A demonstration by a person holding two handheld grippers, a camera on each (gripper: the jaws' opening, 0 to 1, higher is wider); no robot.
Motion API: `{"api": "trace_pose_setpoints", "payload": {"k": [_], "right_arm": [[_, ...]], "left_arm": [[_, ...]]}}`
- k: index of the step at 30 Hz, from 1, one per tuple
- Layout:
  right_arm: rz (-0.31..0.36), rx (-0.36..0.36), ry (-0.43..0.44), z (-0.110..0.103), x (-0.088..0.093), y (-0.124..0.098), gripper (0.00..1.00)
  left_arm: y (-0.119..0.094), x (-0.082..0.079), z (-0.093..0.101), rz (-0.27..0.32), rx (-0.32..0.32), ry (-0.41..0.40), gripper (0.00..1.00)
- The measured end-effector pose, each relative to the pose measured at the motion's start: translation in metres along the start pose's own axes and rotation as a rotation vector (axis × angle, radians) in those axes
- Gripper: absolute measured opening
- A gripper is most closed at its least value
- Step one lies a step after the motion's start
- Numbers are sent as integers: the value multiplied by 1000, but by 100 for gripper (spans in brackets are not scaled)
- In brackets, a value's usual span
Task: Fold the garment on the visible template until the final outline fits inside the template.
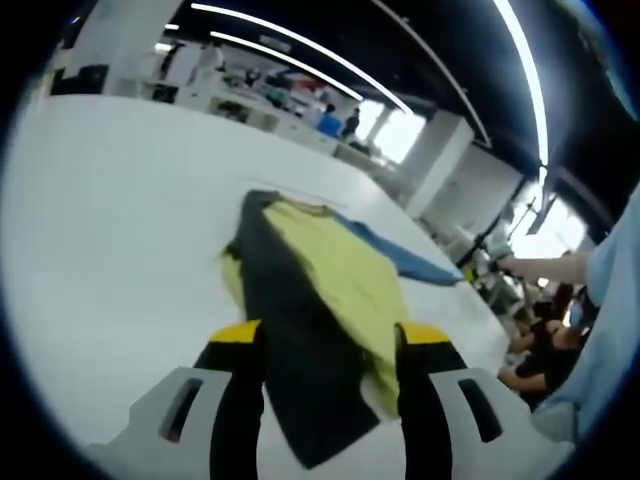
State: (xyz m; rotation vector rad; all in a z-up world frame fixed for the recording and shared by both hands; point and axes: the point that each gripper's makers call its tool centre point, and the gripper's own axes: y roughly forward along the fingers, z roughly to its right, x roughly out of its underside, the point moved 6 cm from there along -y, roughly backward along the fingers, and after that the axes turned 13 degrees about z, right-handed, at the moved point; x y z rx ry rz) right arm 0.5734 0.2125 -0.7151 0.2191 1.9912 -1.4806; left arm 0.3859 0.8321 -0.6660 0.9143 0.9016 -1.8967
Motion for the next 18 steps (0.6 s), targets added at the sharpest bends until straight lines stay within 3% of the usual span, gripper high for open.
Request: {"api": "trace_pose_setpoints", "payload": {"k": [5, 10, 13, 18], "right_arm": [[41, -1, -14, 3, -2, -7, 1], [112, -34, 45, -4, 0, -20, 16], [143, -44, 56, -8, 2, -22, 32], [228, -57, -41, -19, 4, -21, 73]], "left_arm": [[1, 0, 1, 3, 4, 0, 49], [2, -1, 2, 8, 10, -4, 49], [2, 0, 3, 9, 14, -2, 49], [2, -1, 3, 11, 16, -4, 49]]}}
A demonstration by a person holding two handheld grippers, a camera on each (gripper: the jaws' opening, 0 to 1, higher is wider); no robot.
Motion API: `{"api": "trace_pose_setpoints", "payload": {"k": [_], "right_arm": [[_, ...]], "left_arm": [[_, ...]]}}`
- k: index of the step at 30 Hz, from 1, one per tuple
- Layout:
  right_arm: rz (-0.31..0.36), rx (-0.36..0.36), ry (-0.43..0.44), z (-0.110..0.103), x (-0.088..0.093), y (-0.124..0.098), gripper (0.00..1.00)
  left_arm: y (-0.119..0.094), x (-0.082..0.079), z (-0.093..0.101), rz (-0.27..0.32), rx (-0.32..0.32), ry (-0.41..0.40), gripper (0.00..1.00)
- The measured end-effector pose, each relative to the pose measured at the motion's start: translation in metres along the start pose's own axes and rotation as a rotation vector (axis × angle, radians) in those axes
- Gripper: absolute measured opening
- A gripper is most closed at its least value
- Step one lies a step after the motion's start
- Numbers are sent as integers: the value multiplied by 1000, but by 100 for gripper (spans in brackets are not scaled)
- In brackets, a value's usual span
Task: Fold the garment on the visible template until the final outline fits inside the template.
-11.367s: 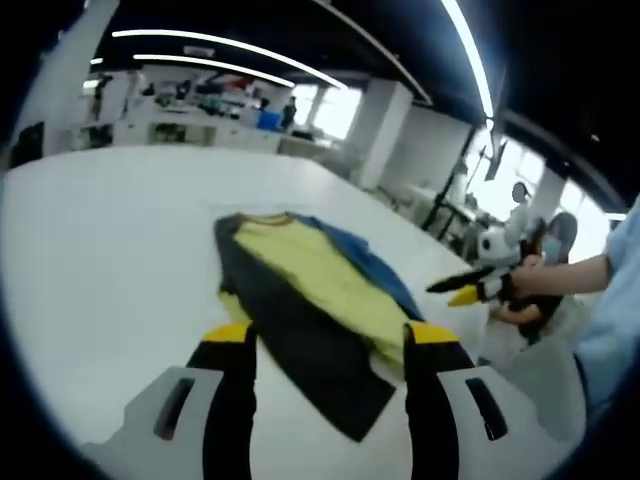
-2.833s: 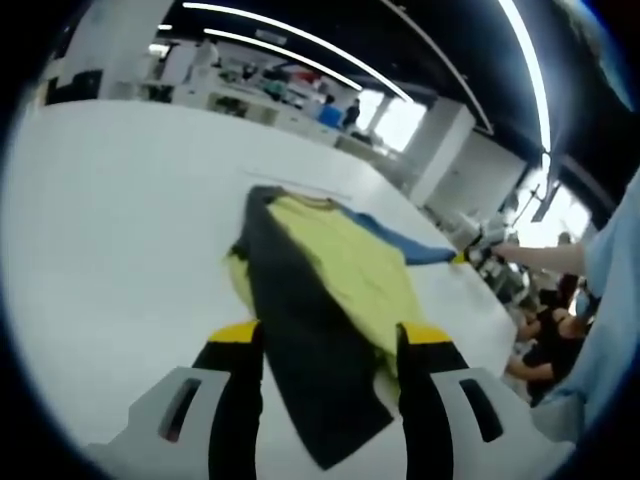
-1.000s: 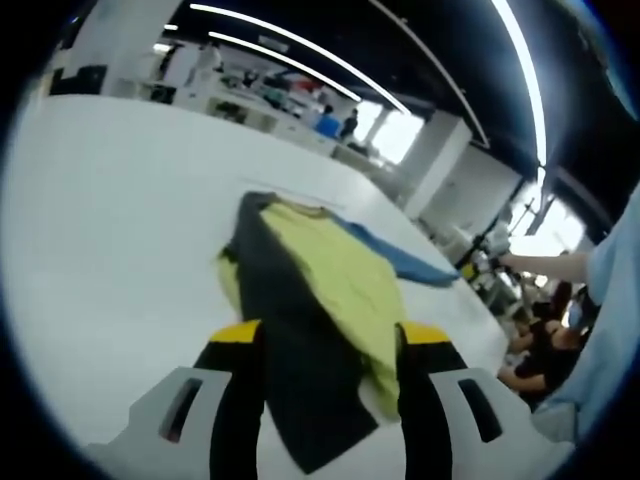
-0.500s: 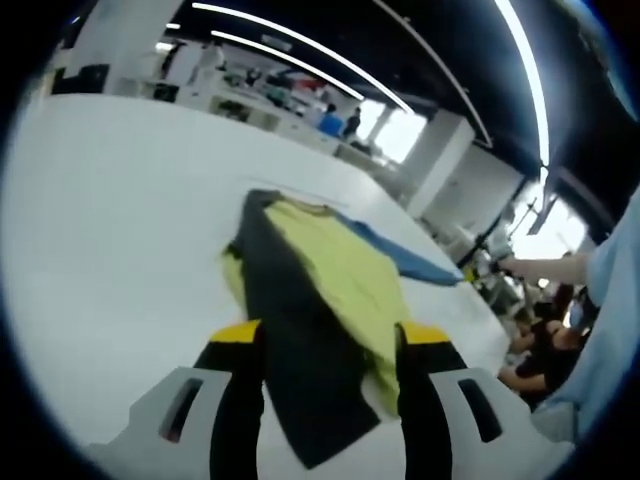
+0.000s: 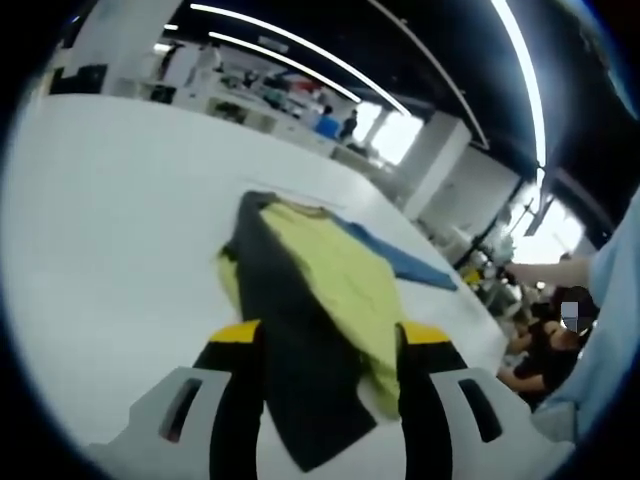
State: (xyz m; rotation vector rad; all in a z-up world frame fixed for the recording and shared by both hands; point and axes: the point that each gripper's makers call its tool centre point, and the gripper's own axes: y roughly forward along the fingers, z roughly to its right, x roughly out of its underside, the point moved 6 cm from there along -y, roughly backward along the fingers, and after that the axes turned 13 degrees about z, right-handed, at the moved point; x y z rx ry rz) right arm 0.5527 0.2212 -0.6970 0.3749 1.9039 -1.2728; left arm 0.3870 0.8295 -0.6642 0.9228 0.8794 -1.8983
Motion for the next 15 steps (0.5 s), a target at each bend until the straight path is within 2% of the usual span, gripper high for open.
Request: {"api": "trace_pose_setpoints", "payload": {"k": [2, 4, 8, 11, 12, 15], "right_arm": [[3, 8, -7, -1, 0, 0, 85], [25, -12, -36, -9, -2, 0, 85], [49, -27, -40, -25, -6, -1, 91], [105, -63, -37, -34, -17, 1, 99], [134, -73, -28, -38, -21, 0, 100], [154, -97, -18, -45, -28, -2, 100]], "left_arm": [[0, -1, 0, 1, 2, 1, 49], [0, -2, 0, 1, 5, 4, 49], [0, -4, 0, 0, 10, 9, 49], [-2, -5, -1, -6, 14, 11, 50], [-3, -6, -2, -8, 15, 17, 50], [-5, -7, -3, -14, 21, 31, 51]]}}
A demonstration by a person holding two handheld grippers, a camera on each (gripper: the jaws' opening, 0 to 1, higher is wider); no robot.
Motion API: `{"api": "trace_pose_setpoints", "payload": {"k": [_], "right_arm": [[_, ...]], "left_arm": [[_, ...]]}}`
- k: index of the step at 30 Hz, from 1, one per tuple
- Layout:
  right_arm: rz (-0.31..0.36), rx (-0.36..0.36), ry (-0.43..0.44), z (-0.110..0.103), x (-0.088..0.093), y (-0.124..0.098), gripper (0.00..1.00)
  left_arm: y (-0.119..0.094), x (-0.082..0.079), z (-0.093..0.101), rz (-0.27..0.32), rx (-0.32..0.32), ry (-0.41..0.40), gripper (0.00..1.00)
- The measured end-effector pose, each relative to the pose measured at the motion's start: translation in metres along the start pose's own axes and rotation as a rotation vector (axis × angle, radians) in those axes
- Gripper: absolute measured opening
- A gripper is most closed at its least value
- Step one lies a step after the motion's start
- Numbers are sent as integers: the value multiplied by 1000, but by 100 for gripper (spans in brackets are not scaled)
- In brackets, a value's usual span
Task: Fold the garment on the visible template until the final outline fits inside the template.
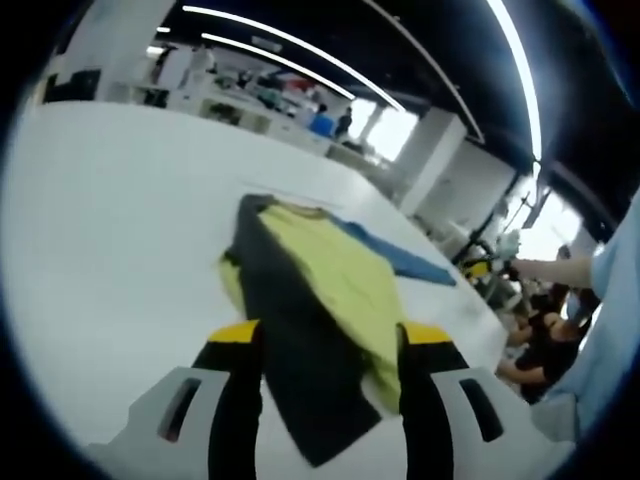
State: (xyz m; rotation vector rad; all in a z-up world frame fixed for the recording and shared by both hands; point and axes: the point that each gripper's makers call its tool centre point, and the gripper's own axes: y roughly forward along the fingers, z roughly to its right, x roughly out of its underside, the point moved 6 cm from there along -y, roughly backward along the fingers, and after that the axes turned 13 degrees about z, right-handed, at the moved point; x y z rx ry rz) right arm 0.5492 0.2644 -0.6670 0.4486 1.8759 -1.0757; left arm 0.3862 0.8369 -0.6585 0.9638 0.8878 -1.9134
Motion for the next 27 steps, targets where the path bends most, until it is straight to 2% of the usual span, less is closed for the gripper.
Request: {"api": "trace_pose_setpoints", "payload": {"k": [3, 6, 10, 18, 24, 25, 27], "right_arm": [[9, -19, -22, -8, -5, -1, 100], [44, -46, -17, -28, -12, -4, 100], [71, -82, -27, -58, -17, -8, 100], [101, -154, -37, -110, -18, -14, 100], [96, -186, -54, -128, -17, -16, 100], [96, -189, -56, -131, -17, -17, 100], [98, -195, -53, -137, -17, -19, 100]], "left_arm": [[-1, 0, -2, -8, 9, 15, 51], [-2, 3, -4, -27, 18, 35, 51], [-5, 15, -6, -70, 35, 70, 51], [-20, 34, -5, -104, 58, 68, 51], [-31, 44, -2, -140, 72, 89, 50], [-33, 46, -2, -156, 70, 106, 49], [-34, 49, 3, -182, 97, 193, 48]]}}
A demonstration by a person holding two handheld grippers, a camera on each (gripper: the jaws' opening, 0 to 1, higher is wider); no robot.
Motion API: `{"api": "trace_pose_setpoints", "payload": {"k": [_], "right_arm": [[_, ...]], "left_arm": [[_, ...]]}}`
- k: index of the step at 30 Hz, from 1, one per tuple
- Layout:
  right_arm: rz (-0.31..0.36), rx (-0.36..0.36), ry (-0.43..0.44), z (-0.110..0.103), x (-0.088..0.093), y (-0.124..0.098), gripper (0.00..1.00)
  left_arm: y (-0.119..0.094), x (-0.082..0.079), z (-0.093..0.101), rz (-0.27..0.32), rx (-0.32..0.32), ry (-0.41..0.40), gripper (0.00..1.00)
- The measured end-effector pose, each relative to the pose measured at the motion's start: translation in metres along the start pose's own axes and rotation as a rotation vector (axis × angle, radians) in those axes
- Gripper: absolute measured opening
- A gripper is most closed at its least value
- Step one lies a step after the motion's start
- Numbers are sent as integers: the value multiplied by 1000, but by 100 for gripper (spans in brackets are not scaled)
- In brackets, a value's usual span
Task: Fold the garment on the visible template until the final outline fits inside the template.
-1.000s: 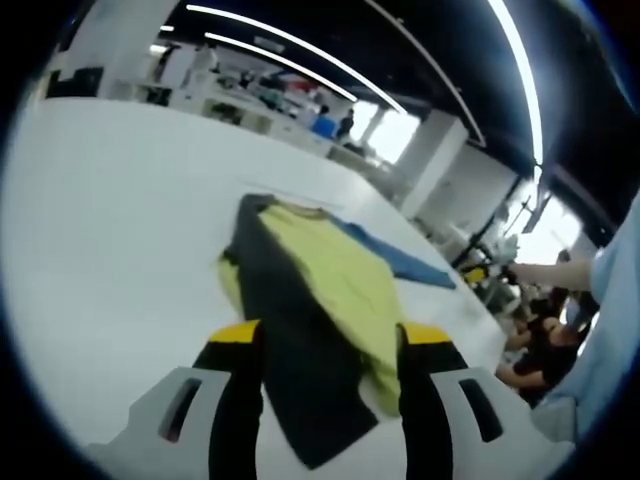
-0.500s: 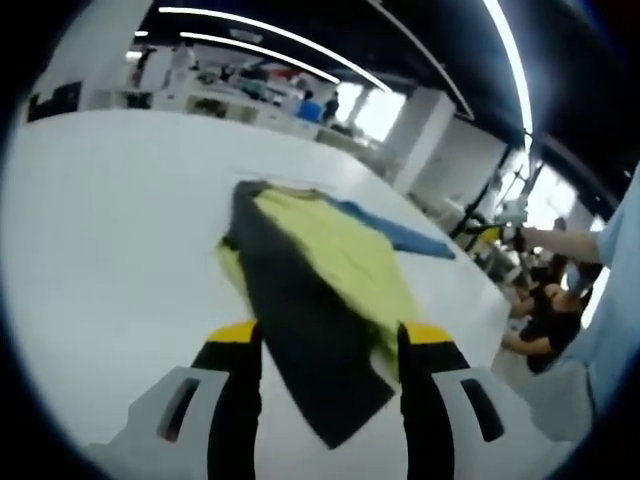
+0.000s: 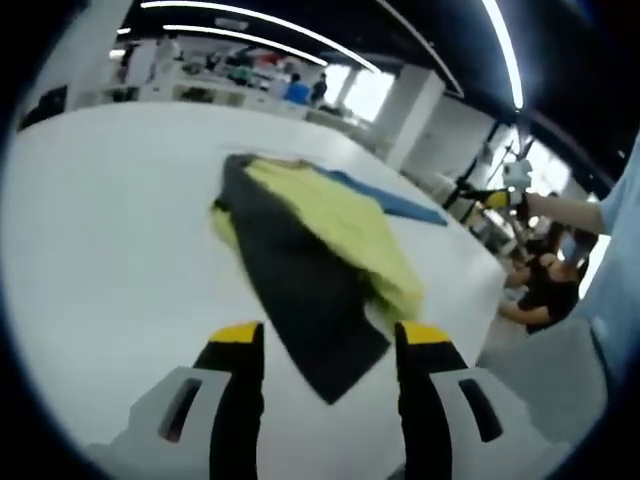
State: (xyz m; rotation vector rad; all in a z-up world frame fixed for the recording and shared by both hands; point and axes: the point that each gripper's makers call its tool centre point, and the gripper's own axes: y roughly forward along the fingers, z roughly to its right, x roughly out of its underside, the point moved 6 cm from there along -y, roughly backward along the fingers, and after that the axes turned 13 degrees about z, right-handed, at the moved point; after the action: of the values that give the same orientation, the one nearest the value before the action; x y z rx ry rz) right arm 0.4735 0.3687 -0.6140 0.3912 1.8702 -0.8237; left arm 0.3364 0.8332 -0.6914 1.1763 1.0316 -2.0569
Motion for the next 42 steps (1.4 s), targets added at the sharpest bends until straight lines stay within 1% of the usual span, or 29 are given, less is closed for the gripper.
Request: {"api": "trace_pose_setpoints", "payload": {"k": [1, 2, 3, 4, 5, 7, 8, 9, 10, 15, 20, 23, 24, 25, 29, 33, 35, 38, 41, 42], "right_arm": [[4, -2, 1, -3, 0, 0, 100], [4, -5, 5, -6, 0, -1, 100], [0, -5, 5, -8, 0, -1, 100], [-6, -6, 0, -11, 1, -2, 99], [-8, -8, -5, -12, 2, -2, 99], [-12, -8, -7, -16, 3, -5, 99], [-11, -8, -6, -18, 4, -7, 99], [-9, -8, -5, -19, 5, -8, 99], [-9, -7, -4, -20, 5, -8, 99], [-16, 1, 10, -19, 12, -13, 98], [-17, 4, 24, -18, 15, -14, 97], [-20, 1, 26, -18, 15, -14, 97], [-14, -1, 25, -18, 14, -14, 96], [-12, -2, 27, -17, 14, -15, 96], [-5, -11, 36, -18, 12, -15, 95], [-5, -30, 35, -23, 12, -13, 94], [0, -49, 35, -29, 11, -11, 94], [13, -76, 34, -35, 9, -8, 94], [10, -87, 32, -42, 9, -5, 93], [10, -87, 34, -42, 9, -5, 92]], "left_arm": [[0, 2, 3, -14, 1, -6, 48], [0, 4, 5, -13, 0, -34, 48], [0, 5, 6, 2, -1, -74, 49], [0, 6, 3, 19, -16, -114, 49], [-1, 8, 1, 21, -24, -119, 47], [-4, 16, -4, 7, -34, -154, 46], [-5, 18, -3, 1, -42, -163, 45], [-7, 19, -3, 1, -49, -165, 45], [-10, 23, -2, -11, -61, -166, 44], [-16, 37, -6, -52, -72, -200, 38], [-13, 39, -4, -54, -77, -217, 35], [-9, 41, -3, -68, -78, -214, 32], [-6, 42, 3, -76, -82, -213, 31], [-5, 42, 3, -83, -89, -212, 28], [0, 39, 2, -99, -117, -170, 24], [1, 40, 0, -125, -140, -107, 18], [2, 39, 3, -139, -146, -56, 16], [2, 40, -1, -157, -159, -2, 13], [3, 40, -1, -176, -166, 84, 10], [3, 40, 1, -189, -151, 129, 10]]}}
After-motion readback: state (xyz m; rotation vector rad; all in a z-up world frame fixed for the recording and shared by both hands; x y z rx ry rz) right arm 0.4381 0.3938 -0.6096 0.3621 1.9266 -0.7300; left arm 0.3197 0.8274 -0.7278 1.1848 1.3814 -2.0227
